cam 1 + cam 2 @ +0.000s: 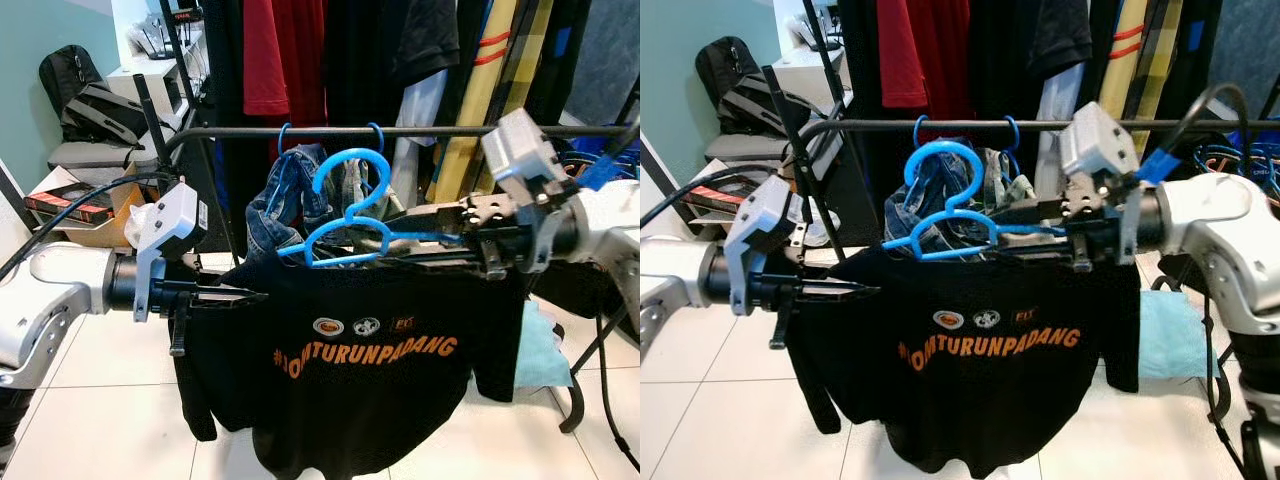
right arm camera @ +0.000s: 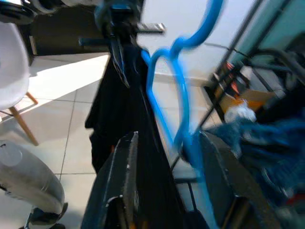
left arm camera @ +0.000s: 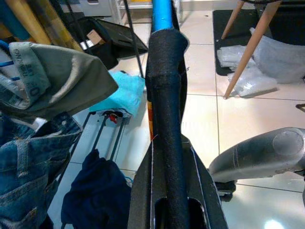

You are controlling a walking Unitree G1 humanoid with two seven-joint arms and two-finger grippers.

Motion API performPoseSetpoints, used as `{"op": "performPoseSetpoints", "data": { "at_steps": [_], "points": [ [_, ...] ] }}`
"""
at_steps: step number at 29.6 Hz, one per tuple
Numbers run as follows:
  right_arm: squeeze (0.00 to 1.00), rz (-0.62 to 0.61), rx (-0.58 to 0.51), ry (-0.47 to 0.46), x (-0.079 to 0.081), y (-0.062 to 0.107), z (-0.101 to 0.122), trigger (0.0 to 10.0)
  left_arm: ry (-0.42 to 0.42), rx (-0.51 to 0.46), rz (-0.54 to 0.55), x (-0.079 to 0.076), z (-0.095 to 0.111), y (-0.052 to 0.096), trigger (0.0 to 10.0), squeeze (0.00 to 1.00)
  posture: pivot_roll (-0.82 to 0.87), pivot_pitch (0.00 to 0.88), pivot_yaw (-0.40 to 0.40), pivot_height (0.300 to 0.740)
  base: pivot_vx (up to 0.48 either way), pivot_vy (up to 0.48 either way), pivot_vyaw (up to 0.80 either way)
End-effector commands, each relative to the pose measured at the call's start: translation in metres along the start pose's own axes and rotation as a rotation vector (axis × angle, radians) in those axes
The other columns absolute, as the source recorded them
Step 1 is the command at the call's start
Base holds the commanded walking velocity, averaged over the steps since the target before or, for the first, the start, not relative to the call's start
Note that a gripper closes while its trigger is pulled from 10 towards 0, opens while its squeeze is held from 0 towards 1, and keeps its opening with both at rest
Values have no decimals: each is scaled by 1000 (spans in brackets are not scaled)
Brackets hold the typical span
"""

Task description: Hang hanger

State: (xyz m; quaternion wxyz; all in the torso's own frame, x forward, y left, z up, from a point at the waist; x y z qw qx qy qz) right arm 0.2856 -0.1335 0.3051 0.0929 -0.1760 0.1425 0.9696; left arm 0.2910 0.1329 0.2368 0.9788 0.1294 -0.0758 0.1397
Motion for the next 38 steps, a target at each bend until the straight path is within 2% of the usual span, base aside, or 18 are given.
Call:
{"op": "performPoseSetpoints", "data": {
  "at_steps": [1, 3, 4, 6, 7, 8, 9, 10, 11, 12, 13, 14, 16, 19, 22, 23, 31, 38],
  "points": [
    [1000, -9, -13, -6, 0, 11, 4, 10000, -20, -4, 37, 7, 7, 13, 0, 0, -92, 0, 30, 740, 0, 0, 0],
    [1000, -67, 21, -17, -6, 35, 2, 10000, -30, 8, 45, 10, 6, 18, 0, 0, -95, 0, 30, 740, 0, 0, 0],
    [1000, -67, 21, -17, -6, 35, 2, 10000, -30, 8, 45, 10, 6, 18, 0, 0, -95, 0, 30, 740, 0, 0, 0],
    [1000, -177, 58, -27, -17, 66, 1, 10000, -42, 22, 74, 16, 8, 28, 0, 0, -100, 0, 32, 740, 0, 0, 0],
    [1000, -177, 58, -27, -17, 66, 1, 10000, -42, 22, 74, 16, 8, 28, 0, 0, -100, 0, 32, 740, 0, 0, 0],
    [780, -226, 63, -35, -21, 80, 2, 10000, -48, 22, 89, 19, 10, 33, 0, 0, -99, 0, 32, 740, 0, 0, 0],
    [620, -281, 51, -48, -24, 94, 3, 10000, -52, 9, 99, 21, 14, 38, 0, 0, -101, 0, 34, 740, 0, 0, 0],
    [620, -281, 51, -48, -24, 94, 3, 10000, -52, 9, 99, 21, 14, 38, 0, 0, -101, 0, 34, 740, 0, 0, 0],
    [431, -333, 31, -63, -25, 106, 3, 10000, -58, -11, 93, 19, 21, 43, 0, 0, -105, 0, 37, 740, 0, 0, 0],
    [43, -382, 2, -80, -25, 115, 3, 10000, -66, -28, 75, 16, 27, 47, 0, 0, -103, 0, 37, 740, 0, 0, 0],
    [43, -409, -16, -90, -24, 120, 3, 10000, -71, -38, 60, 13, 31, 48, 0, 0, -103, 0, 38, 740, 0, 0, 0],
    [0, -427, -39, -107, -23, 123, 1, 10000, -78, -42, 49, 11, 33, 50, 0, 0, -101, 0, 39, 740, 0, 0, 0],
    [0, -430, -47, -130, -20, 122, -4, 10000, -88, -42, 33, 9, 36, 51, 0, 0, -99, 0, 41, 740, 0, 0, 0],
    [0, -416, -56, -182, -14, 118, -18, 10000, -110, -54, -5, 5, 44, 53, 0, 0, -102, 0, 44, 740, 0, 0, 0],
    [0, -409, -64, -194, -13, 116, -20, 10000, -116, -62, -16, 4, 47, 53, 0, 0, -103, 0, 45, 740, 0, 0, 0],
    [0, -383, -77, -206, -12, 109, -23, 10000, -134, -72, -50, 0, 52, 52, 0, 0, -101, 0, 44, 740, 0, 0, 0],
    [0, -339, -84, -213, -11, 94, -26, 10000, -164, -84, -70, -1, 60, 51, 0, 0, -97, 0, 39, 740, 0, 0, 0],
    [0, -316, -73, -227, -9, 89, -30, 10000, -181, -90, -63, -1, 64, 52, 0, 0, -96, 0, 36, 740, 0, 0, 0]
  ]
}}
Point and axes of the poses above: a point about 5 cm out from each wrist's last joint towards the gripper, its own y axis pointing back from the gripper into the wrist, its own z axis along the axis of the wrist's last joint, x = y × z, the point moved 6 cm from there along -y, pointing out of the wrist towards the gripper, and after that the axes turned 2 degrees about y, right-handed, at the moved point
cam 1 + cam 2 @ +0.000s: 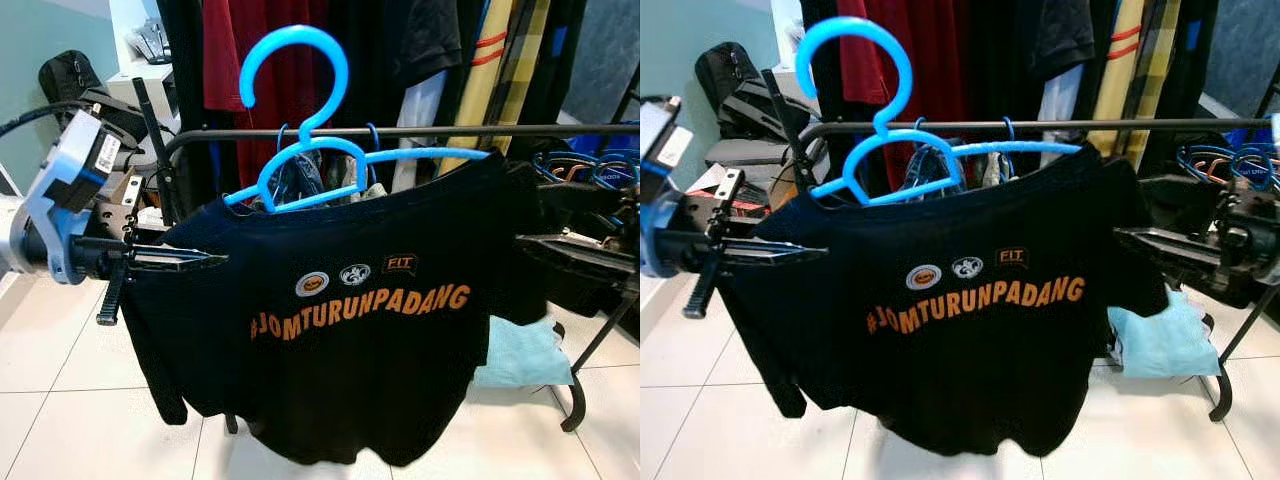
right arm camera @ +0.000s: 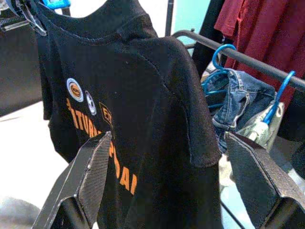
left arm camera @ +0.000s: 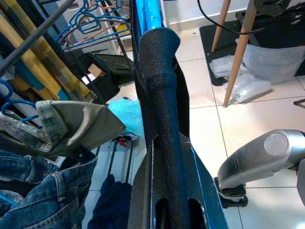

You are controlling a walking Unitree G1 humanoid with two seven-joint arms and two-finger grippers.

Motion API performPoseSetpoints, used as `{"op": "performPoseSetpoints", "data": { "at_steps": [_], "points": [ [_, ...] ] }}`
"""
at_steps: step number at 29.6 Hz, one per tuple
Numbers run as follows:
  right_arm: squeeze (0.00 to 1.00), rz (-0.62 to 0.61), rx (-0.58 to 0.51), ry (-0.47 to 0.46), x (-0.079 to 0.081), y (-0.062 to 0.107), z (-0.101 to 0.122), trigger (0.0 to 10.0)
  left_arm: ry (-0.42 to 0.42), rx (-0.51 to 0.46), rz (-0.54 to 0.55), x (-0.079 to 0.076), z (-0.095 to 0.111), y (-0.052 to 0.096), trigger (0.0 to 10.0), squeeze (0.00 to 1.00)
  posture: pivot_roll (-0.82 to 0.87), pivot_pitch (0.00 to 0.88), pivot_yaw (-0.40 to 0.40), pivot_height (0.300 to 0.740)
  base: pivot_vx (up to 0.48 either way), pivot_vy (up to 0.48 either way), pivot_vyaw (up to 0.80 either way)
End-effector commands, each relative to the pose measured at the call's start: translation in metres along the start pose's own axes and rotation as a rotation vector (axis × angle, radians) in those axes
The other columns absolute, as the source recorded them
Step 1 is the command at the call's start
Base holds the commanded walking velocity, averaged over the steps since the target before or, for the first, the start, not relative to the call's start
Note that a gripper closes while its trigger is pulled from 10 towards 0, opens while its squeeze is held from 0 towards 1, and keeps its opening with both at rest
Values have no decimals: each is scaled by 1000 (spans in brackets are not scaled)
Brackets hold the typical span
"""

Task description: Hang hanger

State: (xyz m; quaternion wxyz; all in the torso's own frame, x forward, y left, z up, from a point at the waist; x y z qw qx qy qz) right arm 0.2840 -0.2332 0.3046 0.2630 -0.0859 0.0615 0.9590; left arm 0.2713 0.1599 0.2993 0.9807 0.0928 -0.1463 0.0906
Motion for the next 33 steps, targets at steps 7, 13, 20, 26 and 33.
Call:
{"op": "performPoseSetpoints", "data": {
  "at_steps": [7, 13, 20, 26, 33],
  "points": [
    [0, 38, 40, -6, 7, 4, -7, 0, -48, 25, 17, 0, 10, 9, 0, 0, -96, 0, 35, 740, 0, 0, 0],
    [0, 19, 22, 17, 3, 7, 1, 0, -36, 66, -4, -5, 0, 10, 0, 0, -97, 0, 36, 740, 0, 0, 0],
    [0, 13, 15, 30, 1, 7, 6, 0, -19, 104, -29, -11, -10, 8, 0, 0, -99, 0, 34, 740, 0, 0, 0],
    [0, 11, 13, 42, -1, 7, 8, 0, -12, 105, -51, -15, -12, 5, 0, 0, -100, 0, 31, 740, 0, 0, 0],
    [1000, 12, 59, 4, -3, 7, -3, 10000, -19, 76, -53, -15, -7, 4, 0, 0, -98, 0, 27, 740, 0, 0, 0]
  ]
}}
Point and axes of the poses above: a point about 5 cm out from each wrist's last joint towards the gripper, its own y axis pointing back from the gripper into the wrist, its own z axis along the axis of the wrist's last joint, x = y × z, the point moved 6 cm from there along -y, pointing out of the wrist towards the gripper, and after that the axes turned 2 degrees about y, right-handed, at the moved point
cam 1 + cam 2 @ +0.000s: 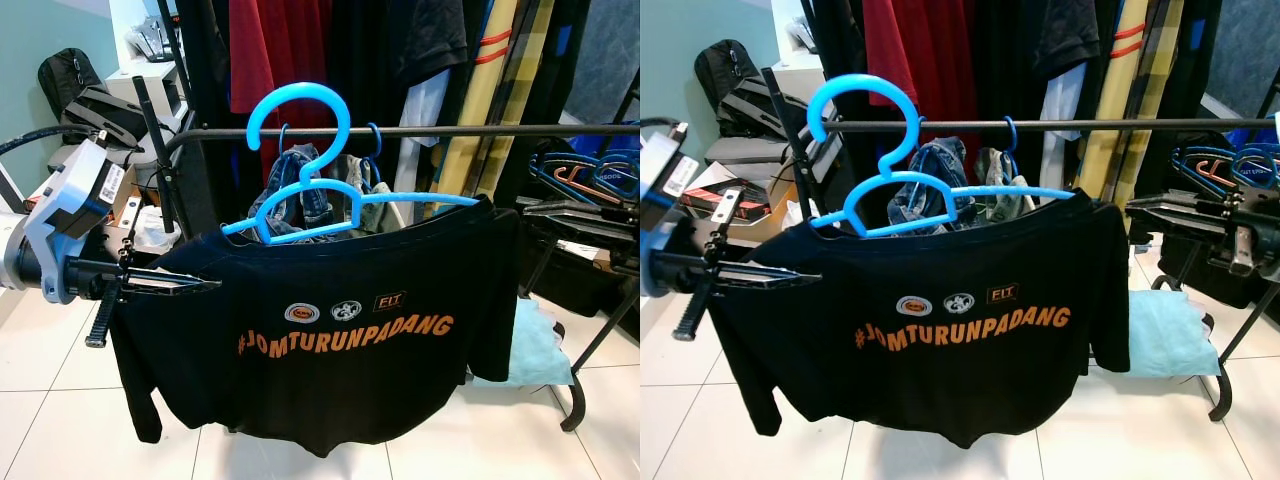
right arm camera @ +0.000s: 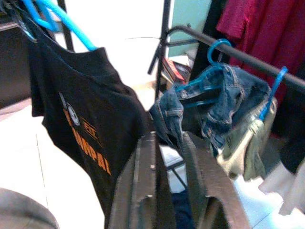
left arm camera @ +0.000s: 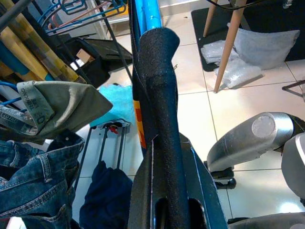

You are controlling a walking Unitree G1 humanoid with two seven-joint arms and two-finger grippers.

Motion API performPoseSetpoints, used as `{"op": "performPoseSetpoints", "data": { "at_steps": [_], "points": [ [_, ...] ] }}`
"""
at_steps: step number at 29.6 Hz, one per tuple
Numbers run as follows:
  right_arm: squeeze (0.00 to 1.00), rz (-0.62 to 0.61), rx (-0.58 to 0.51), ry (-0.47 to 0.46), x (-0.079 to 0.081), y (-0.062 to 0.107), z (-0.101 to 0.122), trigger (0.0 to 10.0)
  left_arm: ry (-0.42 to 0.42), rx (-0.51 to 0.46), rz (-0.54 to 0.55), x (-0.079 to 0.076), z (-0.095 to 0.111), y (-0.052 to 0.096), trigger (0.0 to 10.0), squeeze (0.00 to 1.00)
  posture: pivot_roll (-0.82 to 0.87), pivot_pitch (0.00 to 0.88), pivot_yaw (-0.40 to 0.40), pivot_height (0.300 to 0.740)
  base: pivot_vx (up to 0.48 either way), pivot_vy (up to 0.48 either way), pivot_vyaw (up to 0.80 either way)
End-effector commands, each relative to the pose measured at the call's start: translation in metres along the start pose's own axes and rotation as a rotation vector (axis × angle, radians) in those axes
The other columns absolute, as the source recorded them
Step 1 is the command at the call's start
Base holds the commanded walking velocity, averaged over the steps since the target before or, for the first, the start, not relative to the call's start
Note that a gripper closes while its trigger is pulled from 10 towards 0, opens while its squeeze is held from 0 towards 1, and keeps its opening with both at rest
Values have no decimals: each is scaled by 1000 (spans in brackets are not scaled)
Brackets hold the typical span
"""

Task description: Hang hanger

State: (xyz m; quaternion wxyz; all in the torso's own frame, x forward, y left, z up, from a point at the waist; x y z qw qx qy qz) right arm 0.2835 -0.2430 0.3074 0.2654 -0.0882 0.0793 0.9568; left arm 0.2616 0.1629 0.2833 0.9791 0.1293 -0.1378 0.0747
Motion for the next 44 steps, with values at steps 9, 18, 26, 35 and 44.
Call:
{"op": "performPoseSetpoints", "data": {
  "at_steps": [9, 18, 26, 35, 44],
  "points": [
    [1000, 20, 52, -22, 3, -3, -14, 10000, -42, -16, -16, -2, 14, 3, 0, 0, -96, 0, 29, 740, 0, 0, 0],
    [0, 69, 70, -52, 11, -7, -21, 8157, -59, -33, -17, -1, 19, 2, 0, 0, -96, 0, 30, 740, 0, 0, 0],
    [0, 67, 74, -58, 10, -9, -22, 0, -68, -41, -14, 0, 23, 3, 0, 0, -95, 0, 30, 740, 0, 0, 0],
    [0, 33, 42, -28, 3, -8, -13, 0, -63, -34, -9, 1, 21, 3, 0, 0, -96, 0, 29, 740, 0, 0, 0],
    [0, 11, 28, 20, -3, -4, 1, 0, -12, 194, -2, 0, -33, 1, 0, 0, -101, 0, 28, 740, 0, 0, 0]
  ]
}}
Point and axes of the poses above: a point about 5 cm out from each wrist's last joint towards the gripper, its own y axis pointing back from the gripper into the wrist, its own z axis along the axis of the wrist's last joint, x = y × z, the point moved 6 cm from there along -y, pointing out of the wrist towards the gripper, and after that the axes turned 2 degrees about y, right-handed, at the moved point
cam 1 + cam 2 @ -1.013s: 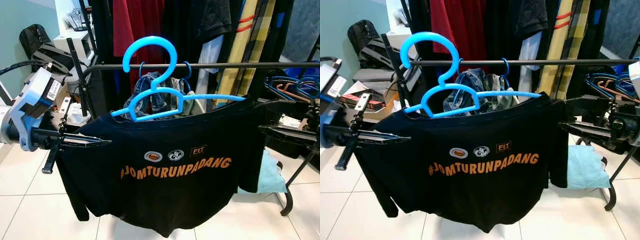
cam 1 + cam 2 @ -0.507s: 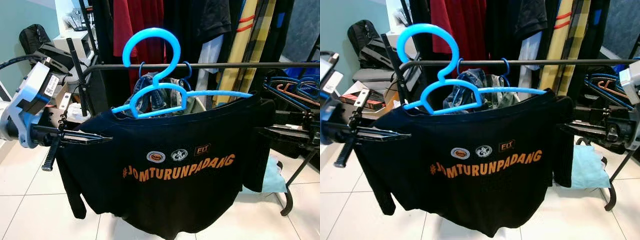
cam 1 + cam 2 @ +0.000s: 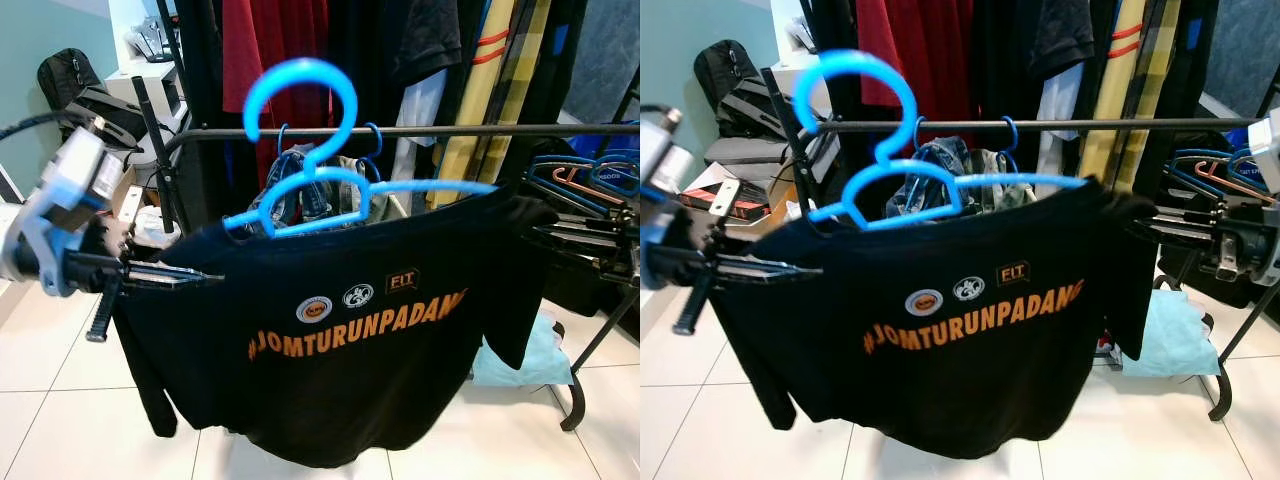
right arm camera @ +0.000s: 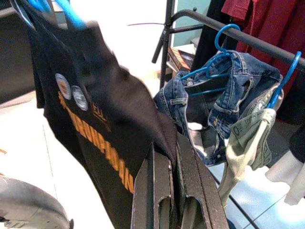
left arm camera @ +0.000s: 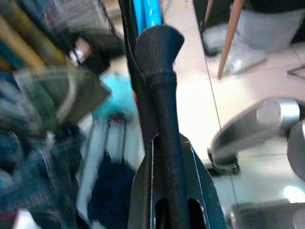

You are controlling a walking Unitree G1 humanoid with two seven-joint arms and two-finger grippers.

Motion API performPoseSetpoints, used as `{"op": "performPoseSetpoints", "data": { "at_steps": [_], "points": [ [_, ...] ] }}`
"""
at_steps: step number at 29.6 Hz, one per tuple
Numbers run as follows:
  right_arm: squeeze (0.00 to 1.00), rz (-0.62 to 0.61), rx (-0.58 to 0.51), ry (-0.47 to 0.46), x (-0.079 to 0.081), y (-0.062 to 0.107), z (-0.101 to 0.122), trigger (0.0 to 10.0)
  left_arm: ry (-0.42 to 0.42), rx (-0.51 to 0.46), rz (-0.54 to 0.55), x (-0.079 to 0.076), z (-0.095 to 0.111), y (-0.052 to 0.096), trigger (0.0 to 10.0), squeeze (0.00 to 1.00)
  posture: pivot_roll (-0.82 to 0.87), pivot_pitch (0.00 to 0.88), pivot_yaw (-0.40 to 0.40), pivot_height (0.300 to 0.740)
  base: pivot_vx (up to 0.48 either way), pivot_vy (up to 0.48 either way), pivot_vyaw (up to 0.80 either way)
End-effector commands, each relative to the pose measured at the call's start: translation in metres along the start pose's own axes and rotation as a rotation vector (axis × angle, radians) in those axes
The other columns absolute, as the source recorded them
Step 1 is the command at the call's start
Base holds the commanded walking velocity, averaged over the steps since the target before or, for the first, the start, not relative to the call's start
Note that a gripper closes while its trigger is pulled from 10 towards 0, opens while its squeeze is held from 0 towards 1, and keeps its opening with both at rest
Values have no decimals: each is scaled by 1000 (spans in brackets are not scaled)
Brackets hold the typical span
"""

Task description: Hang hanger

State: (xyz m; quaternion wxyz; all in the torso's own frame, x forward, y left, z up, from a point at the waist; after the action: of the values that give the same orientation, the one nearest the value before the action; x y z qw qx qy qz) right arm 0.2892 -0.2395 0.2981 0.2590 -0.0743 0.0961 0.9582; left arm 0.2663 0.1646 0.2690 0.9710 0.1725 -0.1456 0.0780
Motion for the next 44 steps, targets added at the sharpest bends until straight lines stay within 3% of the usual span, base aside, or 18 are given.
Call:
{"op": "performPoseSetpoints", "data": {
  "at_steps": [1, 2, 4, 11, 16, 17, 20, 21, 22, 25, 30, 32, 34, 35, 39, 41, 42, 44],
  "points": [
    [0, -8, -10, 37, -2, 3, 9, 0, 12, 107, -1, -1, -18, 2, 0, 0, -101, 0, 28, 740, 0, 0, 0],
    [0, 5, 0, 58, 0, 3, 14, 0, 21, 168, 1, -2, -34, -4, 0, 0, -103, 0, 27, 740, 0, 0, 0],
    [0, 12, 3, 66, 0, 3, 16, 0, 24, 182, 6, -2, -39, -6, 0, 0, -103, 0, 27, 740, 0, 0, 0],
    [0, 14, 4, 72, -1, 3, 20, 0, 25, 189, 22, 0, -43, -11, 0, 0, -104, 0, 23, 740, 0, 0, 0],
    [0, 14, 28, 78, -2, -1, 13, 0, 20, 135, 61, 6, -38, -17, 0, 0, -105, 0, 22, 740, 0, 0, 0],
    [0, 9, 64, 65, -2, -2, 3, 10000, 21, 94, 81, 9, -31, -18, 0, 0, -104, 0, 22, 740, 0, 0, 0],
    [0, 6, 88, 55, -2, -3, -4, 10000, 21, 68, 93, 12, -27, -18, 0, 0, -104, 0, 22, 740, 0, 0, 0],
    [824, -15, 125, 43, -5, -2, -13, 10000, 19, 31, 108, 15, -21, -17, 0, 0, -103, 0, 24, 740, 0, 0, 0],
    [1000, -24, 159, 31, -5, -1, -22, 10000, 17, -6, 117, 16, -14, -16, 0, 0, -103, 0, 25, 740, 0, 0, 0],
    [1000, -86, 232, 26, -14, 11, -36, 10000, 23, -54, 108, 13, -8, -15, 0, 0, -104, 0, 25, 740, 0, 0, 0],
    [1000, -128, 250, 32, -21, 21, -36, 10000, 28, -47, 92, 10, -11, -16, 0, 0, -102, 0, 23, 740, 0, 0, 0],
    [1000, -154, 202, 43, -27, 34, -19, 10000, 35, -35, 67, 6, -14, -17, 0, 0, -102, 0, 23, 740, 0, 0, 0],
    [1000, -125, 64, 69, -24, 37, 17, 10000, 38, -16, 26, -1, -18, -21, 0, 0, -107, 0, 25, 740, 0, 0, 0],
    [1000, -70, -6, 79, -16, 32, 34, 10000, 36, -6, 4, -4, -20, -25, 0, 0, -107, 0, 25, 740, 0, 0, 0],
    [1000, -16, -46, 87, -8, 28, 44, 10000, 37, -2, -13, -7, -21, -29, 0, 0, -110, 0, 28, 740, 0, 0, 0],
    [1000, 182, -59, 91, 19, -3, 47, 10000, 29, 17, -78, -15, -26, -46, 0, 0, -108, 0, 31, 740, 0, 0, 0],
    [1000, 182, -59, 91, 19, -3, 47, 10000, 29, 17, -78, -15, -26, -46, 0, 0, -108, 0, 31, 740, 0, 0, 0],
    [1000, 322, -5, 97, 39, -27, 35, 10000, 20, 15, -133, -21, -27, -61, 0, 0, -101, 0, 27, 740, 0, 0, 0]
  ]
}}
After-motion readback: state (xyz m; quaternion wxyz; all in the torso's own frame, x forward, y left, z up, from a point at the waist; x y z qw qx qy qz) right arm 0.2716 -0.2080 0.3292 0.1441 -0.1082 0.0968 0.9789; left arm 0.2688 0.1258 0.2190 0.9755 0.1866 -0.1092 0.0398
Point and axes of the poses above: a point about 5 cm out from each wrist's last joint towards the gripper, its own y axis pointing back from the gripper into the wrist, its own z axis along the axis of the wrist's last joint, x = y × z, the point moved 6 cm from there along -y, pointing out of the wrist towards the gripper, and after that the axes turned 2 degrees about y, right-handed, at the moved point
